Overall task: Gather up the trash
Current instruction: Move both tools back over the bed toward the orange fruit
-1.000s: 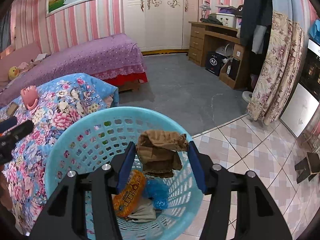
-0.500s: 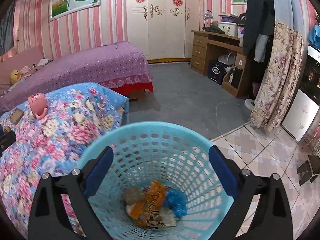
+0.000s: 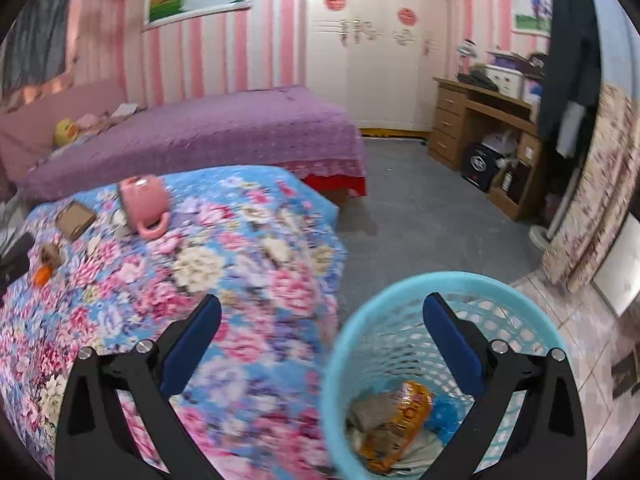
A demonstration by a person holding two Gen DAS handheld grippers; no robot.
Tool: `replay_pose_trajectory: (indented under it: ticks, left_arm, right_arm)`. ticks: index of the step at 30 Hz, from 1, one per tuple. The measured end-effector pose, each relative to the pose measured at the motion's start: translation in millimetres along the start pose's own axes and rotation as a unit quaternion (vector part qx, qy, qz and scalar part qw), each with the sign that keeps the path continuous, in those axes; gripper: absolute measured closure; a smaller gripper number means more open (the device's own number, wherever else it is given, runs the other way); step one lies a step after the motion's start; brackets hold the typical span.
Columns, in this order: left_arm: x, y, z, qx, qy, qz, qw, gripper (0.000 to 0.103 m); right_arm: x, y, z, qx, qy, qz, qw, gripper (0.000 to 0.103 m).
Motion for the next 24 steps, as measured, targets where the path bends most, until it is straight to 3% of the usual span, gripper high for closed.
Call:
replay_pose_trajectory:
  ticks: [4, 12, 19, 24]
  left_arm:
    - [-5.1, -38.5, 20.6, 0.014, -0.018, -0.032, 0.9992, 0.005]
    - [-13.7, -88.3, 48.3, 0.053, -0.047, -0.046, 0.9964, 0.005]
    - [-10.0, -99.3, 72.8, 0.056, -0.077, -0.043, 0.9945, 0.005]
    - [-1.4, -96.9, 89.3, 0.035, -0.084, -0.045, 0.9948, 0.006]
  right_arm:
    - [1.4, -27.4, 12.1, 0.012, -0.011, -0.012, 1.000, 0.004]
    - [1.6, -60.7, 37.3, 0.030, -0.038, -0.007, 0.999, 0.004]
    - [5.1, -81.6, 53.6, 0.030, -0.052, -0.010, 0.998, 0.004]
    - [4.6, -88.8, 59.6, 0.034, -0.062, -0.018, 0.997, 0.004]
Point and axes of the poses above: each gripper's, at about its wrist camera, not at the fingertips, and z roughly the way its jaws point, y to its right, x to its top, the point moved 2 cm from there along z, roughly the way its jaws point, and after that the axes turned 6 degrees about -z, right-handed, at the moved point
